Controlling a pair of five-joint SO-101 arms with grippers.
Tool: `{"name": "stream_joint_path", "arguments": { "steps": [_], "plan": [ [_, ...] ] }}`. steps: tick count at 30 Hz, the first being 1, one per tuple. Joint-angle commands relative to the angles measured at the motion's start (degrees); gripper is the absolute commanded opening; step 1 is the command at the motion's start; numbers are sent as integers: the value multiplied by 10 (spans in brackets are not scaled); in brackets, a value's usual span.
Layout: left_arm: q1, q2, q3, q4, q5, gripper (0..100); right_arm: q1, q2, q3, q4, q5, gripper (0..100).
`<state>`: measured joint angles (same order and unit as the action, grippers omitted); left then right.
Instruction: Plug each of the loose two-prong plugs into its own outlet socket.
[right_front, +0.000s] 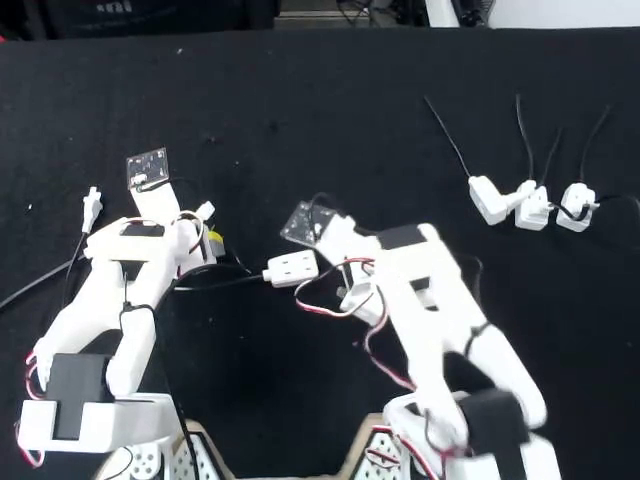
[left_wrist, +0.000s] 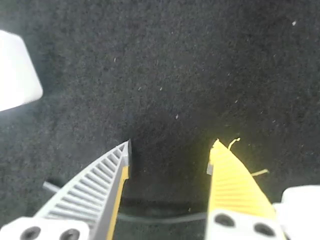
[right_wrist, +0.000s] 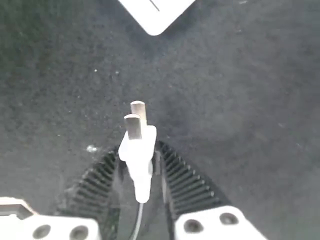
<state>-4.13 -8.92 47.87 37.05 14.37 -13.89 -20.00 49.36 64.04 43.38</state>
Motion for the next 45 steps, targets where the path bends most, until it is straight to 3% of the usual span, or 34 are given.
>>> {"name": "stream_joint_path", "arguments": {
  "steps": [1,8,15,19,24,30,37,45],
  "plan": [
    [-7,-50,-17,52,7,256,-11,-105,-14,-24,-59,10],
    [-3,-208,61,43,7,256,-142,-161,62,-165,-245,11],
    [-3,-325,138,13,40,256,-273,-108,80,-295,-334,11],
    [-3,-377,164,11,72,256,-289,-73,124,-414,-392,11],
    [-1,-452,190,11,90,256,-291,-30,170,-532,-409,11],
    [40,-540,240,10,83,256,-307,-16,157,-546,-415,11],
    [51,-606,277,11,13,256,-311,-28,166,-545,-429,11],
    [87,-610,294,11,-32,256,-308,-204,225,-494,-428,11]
  ]
}}
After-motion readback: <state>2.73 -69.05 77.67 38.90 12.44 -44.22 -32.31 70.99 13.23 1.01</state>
